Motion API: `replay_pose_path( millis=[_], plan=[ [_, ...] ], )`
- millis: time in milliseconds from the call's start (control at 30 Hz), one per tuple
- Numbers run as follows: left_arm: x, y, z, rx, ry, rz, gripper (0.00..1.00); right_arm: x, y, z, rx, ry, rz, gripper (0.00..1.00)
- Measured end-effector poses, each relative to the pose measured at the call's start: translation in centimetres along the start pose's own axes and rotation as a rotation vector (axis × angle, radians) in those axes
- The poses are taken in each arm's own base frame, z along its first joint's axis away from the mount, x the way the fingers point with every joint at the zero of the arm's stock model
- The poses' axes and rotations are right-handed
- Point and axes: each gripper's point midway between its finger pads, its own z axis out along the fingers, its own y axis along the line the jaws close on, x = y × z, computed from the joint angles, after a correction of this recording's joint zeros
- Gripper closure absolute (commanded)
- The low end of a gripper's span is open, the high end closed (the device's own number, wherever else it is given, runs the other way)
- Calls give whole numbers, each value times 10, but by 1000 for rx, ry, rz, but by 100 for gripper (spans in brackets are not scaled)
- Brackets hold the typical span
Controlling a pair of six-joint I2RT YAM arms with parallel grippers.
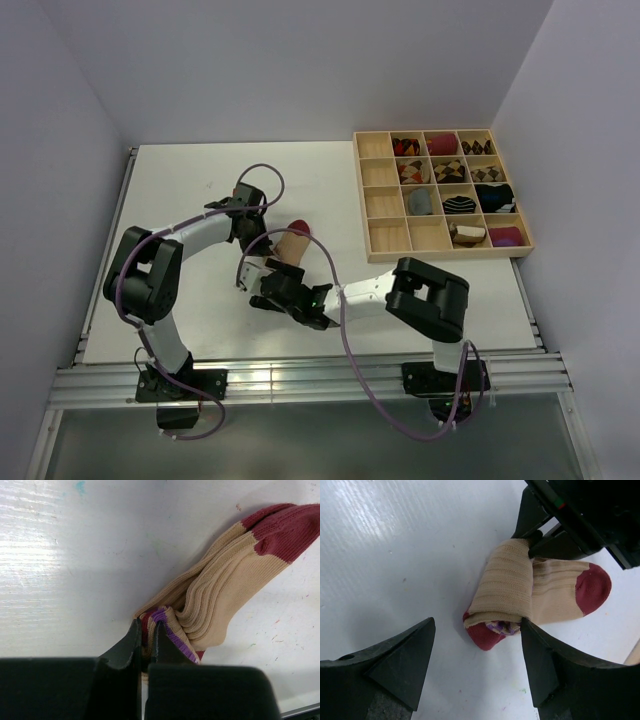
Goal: Roll the socks
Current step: Roll the sock at the center of the board.
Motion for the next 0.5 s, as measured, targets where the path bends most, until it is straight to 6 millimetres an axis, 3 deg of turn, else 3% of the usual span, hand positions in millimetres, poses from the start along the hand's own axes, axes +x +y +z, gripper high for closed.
replay_pose_path(
  millis=[300,400,433,500],
  plan=[
    [0,0,0,3,2,7,100,7,-6,15,91,31,-81,33],
    [0,0,0,3,2,10,99,8,-7,19,117,33,-98,46],
    [0,0,0,3,2,11,99,10,-7,20,125,37,-103,61],
    [0,0,0,3,2,15,98,11,-8,21,135,38,-109,76]
  ],
)
